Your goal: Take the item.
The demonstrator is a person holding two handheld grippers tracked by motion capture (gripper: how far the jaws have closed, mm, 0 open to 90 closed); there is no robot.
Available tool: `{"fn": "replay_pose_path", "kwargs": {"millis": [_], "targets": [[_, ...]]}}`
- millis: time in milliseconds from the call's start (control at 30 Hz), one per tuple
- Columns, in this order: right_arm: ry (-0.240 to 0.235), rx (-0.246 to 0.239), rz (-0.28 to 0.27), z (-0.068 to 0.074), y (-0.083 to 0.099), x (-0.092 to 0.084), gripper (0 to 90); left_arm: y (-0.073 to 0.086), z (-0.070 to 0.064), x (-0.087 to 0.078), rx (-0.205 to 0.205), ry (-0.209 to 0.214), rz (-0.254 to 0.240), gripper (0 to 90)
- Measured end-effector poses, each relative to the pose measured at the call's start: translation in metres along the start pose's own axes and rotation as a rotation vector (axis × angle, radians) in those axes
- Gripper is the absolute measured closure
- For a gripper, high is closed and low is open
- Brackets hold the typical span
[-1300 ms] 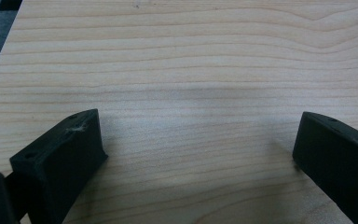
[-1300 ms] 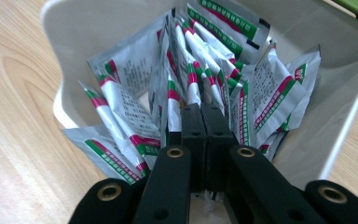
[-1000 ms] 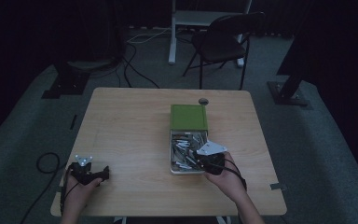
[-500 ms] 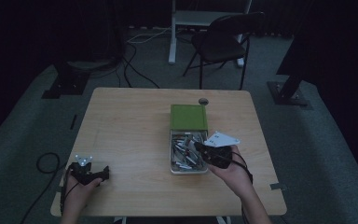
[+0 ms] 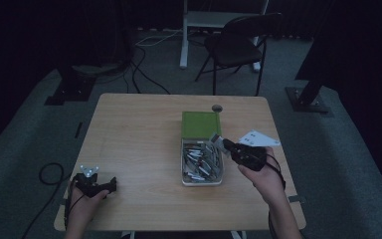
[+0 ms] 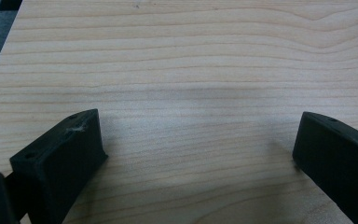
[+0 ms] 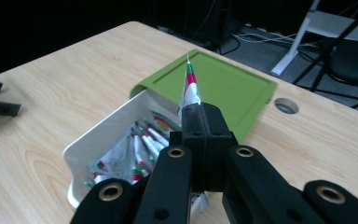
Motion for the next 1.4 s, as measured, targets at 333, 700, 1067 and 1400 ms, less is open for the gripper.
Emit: {"fn": "replay_pose_path", "kwargs": {"millis": [333, 700, 1067, 1400], "targets": [[0.069, 0.045, 0.014, -0.029, 0.013, -0.013, 90.0, 0.0, 0.0, 0.0, 0.0, 0.0, -0.001, 2.2], [0.13, 0.114, 0.057, -0.054, 0.053, -0.015, 90.0, 0.0, 0.0, 0.0, 0.0, 0.0, -0.001, 2.3], [0.179, 0.162, 0.139, -0.068, 0.097, -0.006, 90.0, 0.0, 0.0, 0.0, 0.0, 0.0, -0.001, 2.2], [0.186, 0.228, 0.2, -0.075, 0.131, 0.007, 90.0, 0.0, 0.0, 0.0, 0.0, 0.0, 0.001, 2.3]]}}
Point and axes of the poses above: each handheld gripper's, and its own axes: x roughly forward along the jaws, y roughly out of its underside, z roughly to its left, the point moved 5 cm from there along x, roughly forward along the jaws, and after that the axes turned 5 degrees about -x, right-handed, at the moved point
